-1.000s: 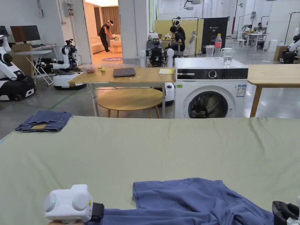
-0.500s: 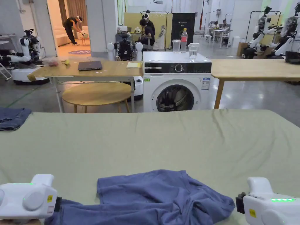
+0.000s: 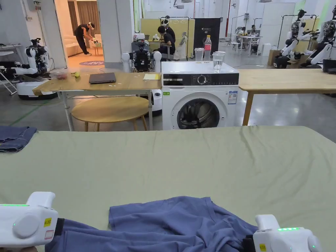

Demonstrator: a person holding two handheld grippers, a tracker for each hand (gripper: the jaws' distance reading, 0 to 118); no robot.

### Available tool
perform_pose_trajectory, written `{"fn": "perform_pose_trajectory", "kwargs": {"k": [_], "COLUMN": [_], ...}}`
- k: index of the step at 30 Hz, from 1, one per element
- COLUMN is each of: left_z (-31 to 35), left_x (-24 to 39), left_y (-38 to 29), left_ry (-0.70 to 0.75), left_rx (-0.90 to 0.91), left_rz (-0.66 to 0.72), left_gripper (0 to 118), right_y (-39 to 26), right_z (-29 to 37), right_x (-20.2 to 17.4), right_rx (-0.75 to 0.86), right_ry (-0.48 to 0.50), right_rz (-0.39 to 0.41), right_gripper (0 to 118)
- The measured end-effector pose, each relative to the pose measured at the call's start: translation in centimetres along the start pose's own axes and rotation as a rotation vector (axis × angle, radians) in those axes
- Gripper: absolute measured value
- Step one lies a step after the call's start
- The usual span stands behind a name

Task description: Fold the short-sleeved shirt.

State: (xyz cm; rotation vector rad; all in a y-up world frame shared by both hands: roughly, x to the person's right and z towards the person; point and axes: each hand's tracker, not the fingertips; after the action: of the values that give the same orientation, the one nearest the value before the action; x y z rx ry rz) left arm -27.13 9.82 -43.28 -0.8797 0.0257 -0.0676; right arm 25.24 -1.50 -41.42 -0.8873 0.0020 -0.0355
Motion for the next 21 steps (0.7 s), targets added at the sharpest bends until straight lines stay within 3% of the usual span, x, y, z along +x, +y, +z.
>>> {"fn": "perform_pose_trajectory", "kwargs": {"k": [1, 3, 7, 17, 21], "left_z": [0.0, 0.5, 2.6, 11.5, 14.5], "left_x": [-0.2, -0.8, -2.0, -5.1, -6.2], "left_y": [0.0, 0.1, 0.7, 6.8, 10.4], "left_ry": [0.001, 0.006, 0.003, 0.109, 0.172], "left_rx": [0.003, 0.016, 0.038, 0.263, 0.373], "left_rz": [0.001, 0.0, 0.004, -0.034, -0.031], "left_gripper": [0, 0, 0, 0, 0], "right_y": [0.3, 0.8, 3.3, 13.3, 17.4], "right_z": [0.3, 1.5, 6.5, 20.8, 24.9], "right_x": [0.4, 1.1, 1.4, -1.1, -1.4], "right_rx": [-0.011, 0.022, 0.17, 0.485, 0.593], "right_ry": [0.024, 0.049, 0.017, -0.068, -0.117], "right_rz": [-0.031, -0.092, -0.089, 0.061, 0.055], "right_gripper": [0, 0, 0, 0, 0]}}
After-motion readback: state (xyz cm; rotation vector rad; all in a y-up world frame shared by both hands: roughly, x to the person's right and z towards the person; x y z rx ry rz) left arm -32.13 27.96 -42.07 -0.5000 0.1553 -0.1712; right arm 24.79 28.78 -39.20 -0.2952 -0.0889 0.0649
